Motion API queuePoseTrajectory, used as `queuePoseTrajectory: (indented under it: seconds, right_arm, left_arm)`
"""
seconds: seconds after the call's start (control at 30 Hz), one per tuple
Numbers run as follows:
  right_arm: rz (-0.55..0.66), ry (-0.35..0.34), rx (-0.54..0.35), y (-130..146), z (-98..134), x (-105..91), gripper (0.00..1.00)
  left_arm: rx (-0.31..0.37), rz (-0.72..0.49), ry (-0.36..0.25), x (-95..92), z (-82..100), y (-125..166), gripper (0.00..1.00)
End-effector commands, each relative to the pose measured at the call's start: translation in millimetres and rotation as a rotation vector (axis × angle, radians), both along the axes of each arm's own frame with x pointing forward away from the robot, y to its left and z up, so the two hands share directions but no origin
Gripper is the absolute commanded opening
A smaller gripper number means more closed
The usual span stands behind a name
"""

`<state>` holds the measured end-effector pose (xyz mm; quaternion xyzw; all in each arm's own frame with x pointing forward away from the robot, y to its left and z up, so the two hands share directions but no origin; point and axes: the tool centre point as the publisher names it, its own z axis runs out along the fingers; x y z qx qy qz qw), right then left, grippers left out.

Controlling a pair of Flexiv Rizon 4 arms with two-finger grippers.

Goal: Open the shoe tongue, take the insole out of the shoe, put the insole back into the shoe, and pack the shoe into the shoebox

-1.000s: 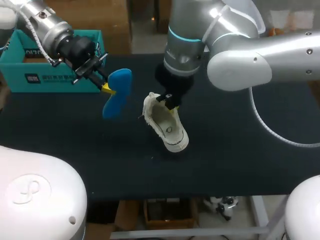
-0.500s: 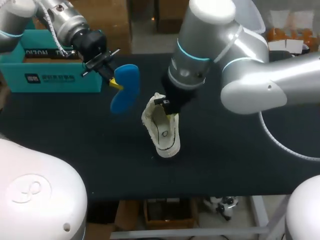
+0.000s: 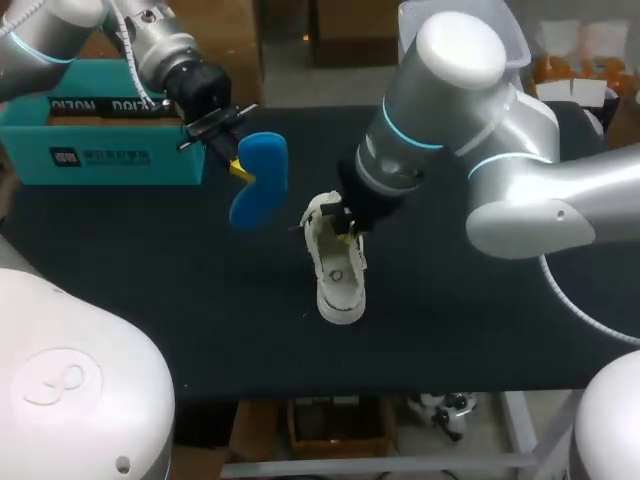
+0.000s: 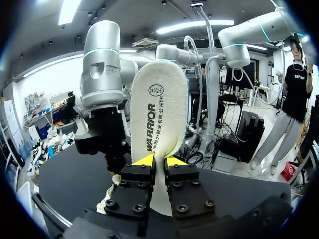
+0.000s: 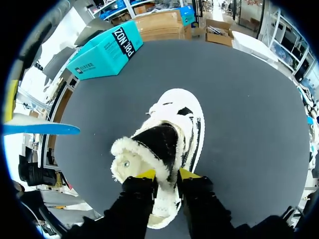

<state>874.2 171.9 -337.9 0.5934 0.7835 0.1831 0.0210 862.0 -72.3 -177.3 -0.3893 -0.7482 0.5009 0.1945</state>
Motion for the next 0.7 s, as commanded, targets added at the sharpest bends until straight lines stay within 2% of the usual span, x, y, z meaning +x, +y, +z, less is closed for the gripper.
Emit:
queuePoseTrajectory:
  seconds: [0.03, 0.2, 0.27, 0.33, 0.37, 0.4, 0.47, 0.53, 0.63, 0.7]
  right_arm:
    - [-0.010, -0.047, 0.033, -10.4, 4.5, -6.4, 1.00]
    - [-0.040, 0.003, 0.086, -21.3, 17.1, -16.9, 1.00]
    - [-0.054, 0.020, 0.132, -26.1, 22.0, -22.1, 1.00]
    - [-0.081, 0.047, 0.212, -41.5, 28.8, -32.3, 1.00]
    - [-0.079, 0.041, 0.235, -44.9, 30.3, -34.6, 1.00]
    - [-0.080, 0.071, 0.245, -50.3, 35.7, -39.4, 1.00]
    - [-0.054, 0.070, 0.256, -54.2, 44.6, -43.6, 1.00]
    - [0.025, 0.106, 0.258, -58.5, 56.7, -44.4, 1.00]
    - [0.025, 0.106, 0.258, -58.5, 56.7, -44.4, 1.00]
    - [0.025, 0.106, 0.258, -58.5, 56.7, -44.4, 1.00]
  left_arm:
    - [-0.001, -0.034, 0.012, 2.0, -1.8, -1.2, 0.00]
    - [-0.027, -0.051, 0.012, -8.0, 2.0, -2.8, 0.00]
    - [-0.038, -0.057, 0.015, -10.7, 3.1, -4.0, 0.00]
    - [-0.059, -0.073, 0.016, -17.3, 5.1, -7.4, 0.00]
    - [-0.067, -0.074, 0.019, -18.7, 5.6, -8.2, 0.00]
    - [-0.082, -0.085, 0.027, -21.4, 6.1, -9.5, 0.00]
    - [-0.100, -0.090, 0.041, -24.4, 6.1, -11.5, 0.00]
    - [-0.142, -0.118, 0.080, -26.0, 6.0, -14.9, 0.00]
    - [-0.167, -0.151, 0.158, -24.5, 8.7, -21.2, 0.00]
    - [-0.167, -0.151, 0.158, -24.5, 8.7, -21.2, 0.00]
